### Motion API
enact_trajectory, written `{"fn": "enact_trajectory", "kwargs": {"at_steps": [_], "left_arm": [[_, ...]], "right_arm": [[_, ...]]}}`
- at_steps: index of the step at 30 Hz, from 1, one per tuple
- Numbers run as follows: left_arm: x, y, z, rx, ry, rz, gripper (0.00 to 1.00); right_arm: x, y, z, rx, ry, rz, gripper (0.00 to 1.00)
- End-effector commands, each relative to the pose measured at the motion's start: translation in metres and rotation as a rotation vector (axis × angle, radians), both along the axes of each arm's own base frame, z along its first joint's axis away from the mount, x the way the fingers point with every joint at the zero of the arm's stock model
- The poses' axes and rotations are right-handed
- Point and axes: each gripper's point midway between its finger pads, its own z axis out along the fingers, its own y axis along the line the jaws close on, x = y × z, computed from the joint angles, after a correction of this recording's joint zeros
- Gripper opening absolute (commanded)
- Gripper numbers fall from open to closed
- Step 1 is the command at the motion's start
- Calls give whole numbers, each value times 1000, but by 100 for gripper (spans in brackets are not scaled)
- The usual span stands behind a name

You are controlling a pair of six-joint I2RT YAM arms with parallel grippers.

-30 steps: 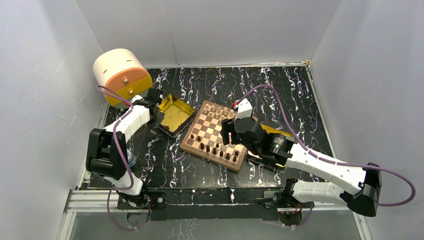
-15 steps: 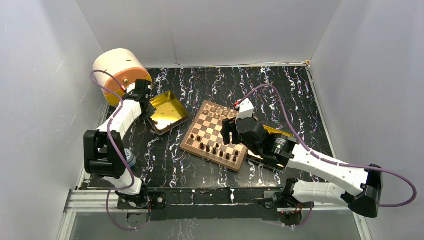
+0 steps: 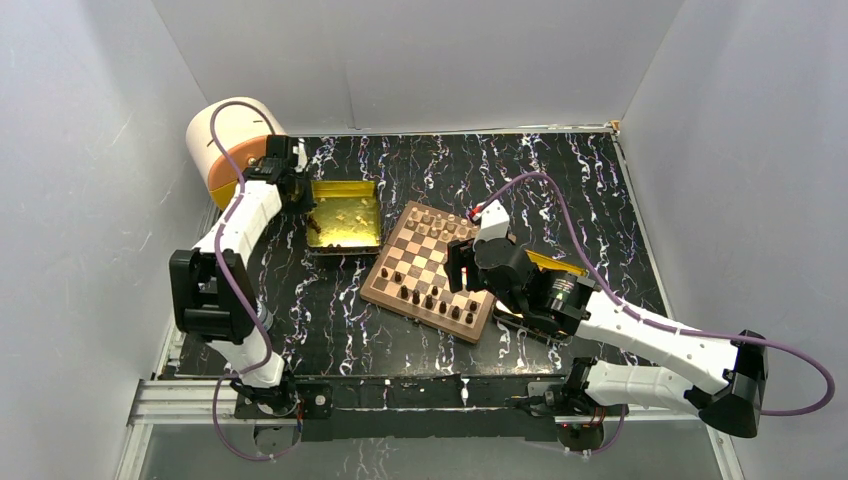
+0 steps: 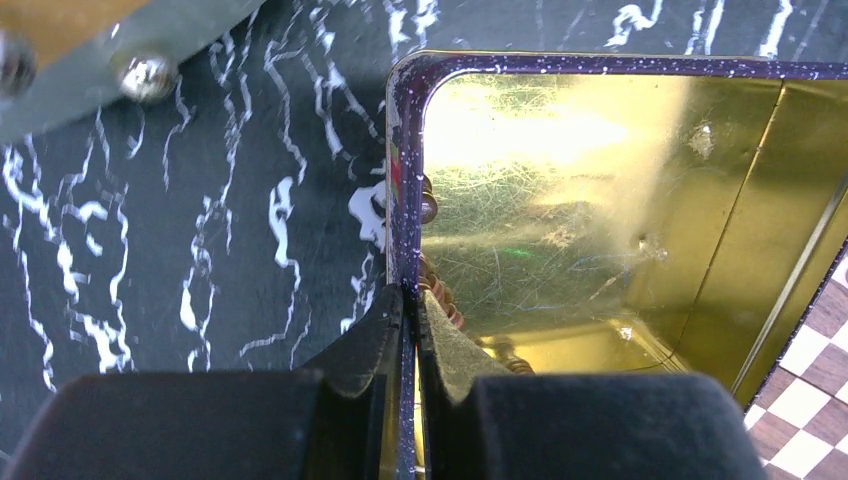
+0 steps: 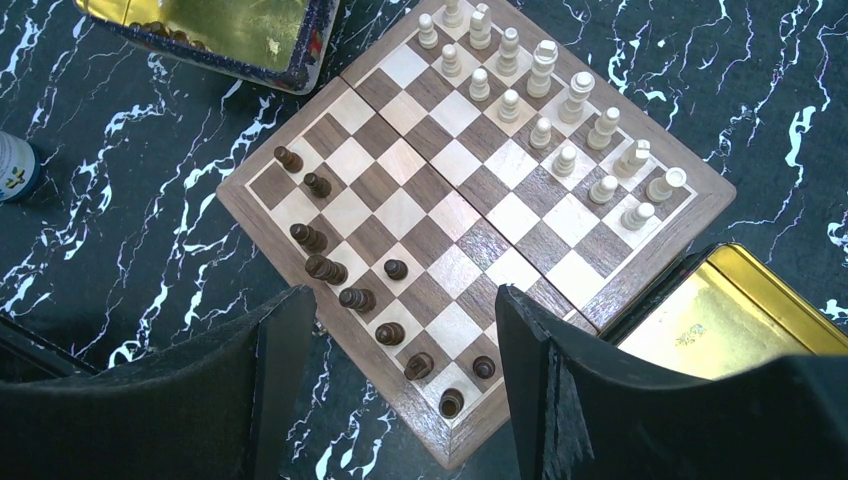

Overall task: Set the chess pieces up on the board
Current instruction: Place the storage box at the center of the board.

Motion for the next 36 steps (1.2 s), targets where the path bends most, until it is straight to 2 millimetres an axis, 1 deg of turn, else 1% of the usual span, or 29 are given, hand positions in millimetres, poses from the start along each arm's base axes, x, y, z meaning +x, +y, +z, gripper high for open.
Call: {"fn": "enact_trajectory", "kwargs": {"at_steps": [1, 5, 11, 13, 19, 29, 36], "left_arm": [[17, -20, 8, -39, 10, -238, 0], [27, -25, -3, -29, 63, -349, 0], [37, -8, -12, 92, 114, -426, 0], [41, -5, -15, 118, 116, -451, 0], [54, -20, -26, 80, 102, -566, 0], [68, -21, -40, 47, 121, -478, 0], [77, -27, -46, 11, 114, -460, 0]], "right_arm": [[3, 2, 18, 65, -37, -17, 75], [4, -1, 20, 60, -46, -21, 75], [3, -4, 22, 53, -49, -23, 76], [3, -4, 22, 53, -49, -23, 75], [3, -3, 20, 39, -42, -21, 76], [4, -5, 20, 42, -46, -32, 76], [5, -5, 20, 41, -49, -35, 76]]}}
